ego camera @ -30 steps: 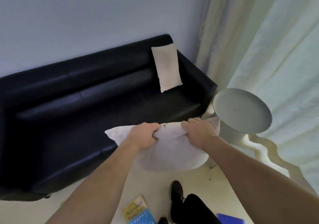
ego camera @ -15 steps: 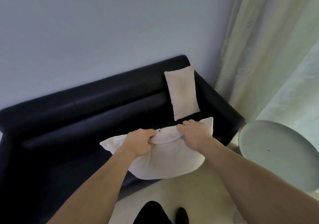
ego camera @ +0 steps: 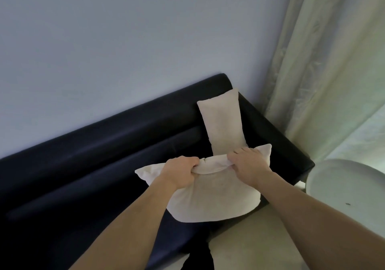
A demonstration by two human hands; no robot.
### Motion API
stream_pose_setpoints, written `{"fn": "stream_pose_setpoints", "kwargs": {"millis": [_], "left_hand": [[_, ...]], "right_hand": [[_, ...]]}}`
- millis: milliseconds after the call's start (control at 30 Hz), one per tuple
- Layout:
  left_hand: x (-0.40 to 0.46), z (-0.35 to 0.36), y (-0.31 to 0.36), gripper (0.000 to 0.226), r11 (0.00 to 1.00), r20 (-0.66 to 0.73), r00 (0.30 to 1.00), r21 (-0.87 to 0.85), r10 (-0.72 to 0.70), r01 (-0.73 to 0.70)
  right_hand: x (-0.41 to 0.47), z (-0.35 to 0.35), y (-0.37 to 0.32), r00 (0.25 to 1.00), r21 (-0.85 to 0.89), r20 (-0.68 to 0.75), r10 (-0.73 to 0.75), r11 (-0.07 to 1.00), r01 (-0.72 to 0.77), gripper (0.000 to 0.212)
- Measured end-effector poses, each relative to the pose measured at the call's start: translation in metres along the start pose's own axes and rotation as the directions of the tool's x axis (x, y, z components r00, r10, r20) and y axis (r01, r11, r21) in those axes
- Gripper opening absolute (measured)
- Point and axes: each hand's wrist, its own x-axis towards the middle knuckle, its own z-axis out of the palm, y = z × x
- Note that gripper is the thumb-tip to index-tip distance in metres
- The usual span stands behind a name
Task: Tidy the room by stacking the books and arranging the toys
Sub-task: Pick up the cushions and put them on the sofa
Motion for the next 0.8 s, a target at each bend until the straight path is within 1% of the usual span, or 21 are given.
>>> {"fn": "stream_pose_setpoints", "kwargs": {"millis": [133,200,333,533,600,633,700,800], "left_hand": [[0.038,-0.004,-0.026,0.011,1.0,0.027,1.0,-0.023,0.014,-0.014],[0.06,-0.004,-0.046,0.013,0.998,0.028,1.0,-0.057,-0.006,0.007],[0.101,-0.003,-0.098,0.008,0.994,0.051,0.997,-0.089,-0.062,0.066],[0.173,-0.016,-0.173,0.005,0.991,0.053,0.994,-0.082,-0.1,0.104],[0.195,-0.014,-0.197,0.005,0.988,0.073,0.99,-0.086,-0.123,0.129],[0.203,-0.012,-0.206,0.005,0.986,0.077,0.988,-0.085,-0.135,0.142],[0.214,-0.002,-0.224,0.006,0.982,0.093,0.982,-0.075,-0.167,0.174],[0.229,0.023,-0.255,0.005,0.957,0.123,0.961,-0.119,-0.249,0.264]], "right_hand": [[0.046,0.006,0.004,1.0,-0.011,0.027,0.002,1.0,-0.002,0.022],[0.079,0.009,0.003,0.998,-0.004,0.055,0.01,1.0,-0.009,0.022],[0.151,0.02,-0.011,0.993,0.025,0.121,-0.014,1.0,0.011,0.021],[0.254,0.029,-0.026,0.996,0.038,0.092,-0.015,0.999,0.011,0.026],[0.29,0.041,-0.029,0.993,0.036,0.119,0.006,0.999,-0.01,0.028],[0.303,0.046,-0.031,0.988,0.035,0.154,0.022,0.999,-0.028,0.031],[0.326,0.056,-0.033,0.967,0.025,0.247,0.063,0.997,-0.071,0.045],[0.348,0.079,-0.033,0.905,0.025,0.401,0.139,0.986,-0.162,0.075]]}}
